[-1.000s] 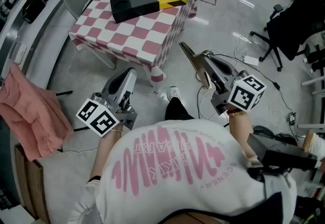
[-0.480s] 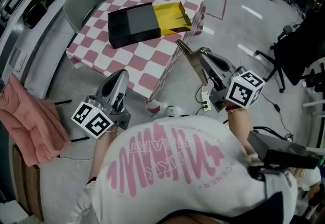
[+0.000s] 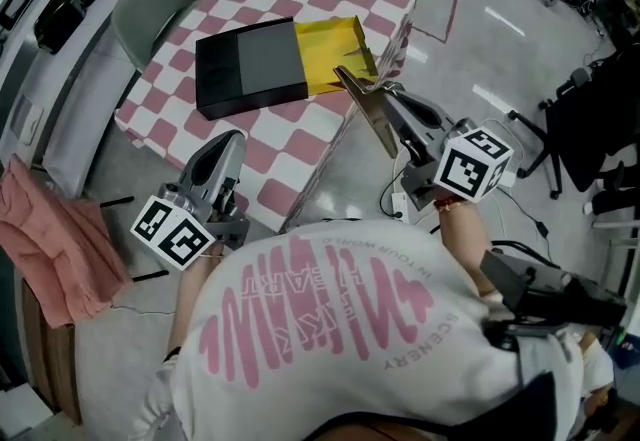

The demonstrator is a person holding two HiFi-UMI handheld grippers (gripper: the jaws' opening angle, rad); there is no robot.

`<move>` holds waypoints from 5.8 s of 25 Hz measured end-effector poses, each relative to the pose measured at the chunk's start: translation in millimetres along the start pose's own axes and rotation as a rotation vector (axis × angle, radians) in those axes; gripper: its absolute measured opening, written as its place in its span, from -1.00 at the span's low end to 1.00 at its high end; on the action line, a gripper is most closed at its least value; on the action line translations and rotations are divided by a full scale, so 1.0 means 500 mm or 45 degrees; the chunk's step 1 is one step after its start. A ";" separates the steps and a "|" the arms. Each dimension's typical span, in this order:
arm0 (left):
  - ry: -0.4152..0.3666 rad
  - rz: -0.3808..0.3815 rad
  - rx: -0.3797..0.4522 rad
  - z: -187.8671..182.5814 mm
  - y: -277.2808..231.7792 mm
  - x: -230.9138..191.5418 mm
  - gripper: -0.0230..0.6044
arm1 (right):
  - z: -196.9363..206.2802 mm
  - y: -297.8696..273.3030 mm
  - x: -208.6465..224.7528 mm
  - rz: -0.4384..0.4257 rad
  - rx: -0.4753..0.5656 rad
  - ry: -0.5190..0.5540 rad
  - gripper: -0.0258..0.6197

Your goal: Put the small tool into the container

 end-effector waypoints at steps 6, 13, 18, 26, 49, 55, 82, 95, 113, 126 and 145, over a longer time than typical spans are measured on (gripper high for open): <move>0.031 -0.058 0.002 0.008 -0.048 -0.030 -0.90 | -0.019 -0.043 0.094 -0.010 -0.005 -0.039 -0.89; 0.087 -0.188 0.020 0.028 -0.030 -0.070 -0.90 | -0.028 -0.102 0.173 -0.018 -0.050 -0.045 -0.89; 0.101 -0.287 0.052 0.026 0.002 -0.089 -0.90 | -0.036 -0.142 0.217 -0.023 -0.069 -0.042 -0.89; 0.103 -0.386 0.101 0.016 0.033 -0.119 -0.90 | -0.041 -0.210 0.257 -0.046 -0.084 -0.026 -0.89; 0.101 -0.406 0.133 0.003 0.023 -0.137 -0.90 | -0.001 -0.293 0.368 0.070 -0.331 0.045 -0.89; 0.133 -0.428 0.121 0.014 0.024 -0.148 -0.90 | 0.003 -0.307 0.383 0.075 -0.397 0.057 -0.89; 0.140 -0.543 0.153 0.029 0.097 -0.128 -0.90 | 0.090 -0.379 0.420 0.073 -0.737 0.109 -0.89; 0.132 -0.566 0.160 0.025 0.098 -0.134 -0.90 | 0.101 -0.386 0.432 0.076 -0.754 0.083 -0.89; 0.087 -0.556 0.172 0.018 0.095 -0.135 -0.90 | 0.115 -0.387 0.453 0.130 -0.731 -0.005 -0.89; 0.083 -0.575 0.174 0.014 0.101 -0.132 -0.90 | 0.118 -0.393 0.476 0.192 -0.716 -0.089 -0.88; 0.070 -0.600 0.181 0.018 0.116 -0.133 -0.90 | 0.134 -0.389 0.509 0.321 -0.673 -0.213 -0.72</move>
Point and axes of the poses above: the fingertips, and each gripper's own axes: y backward along the fingers, x to its right, z out of its underside, the point moved 6 cm from there along y, backward along the fingers, and after that the axes turned 13 degrees about -z, right-handed, at the moved point
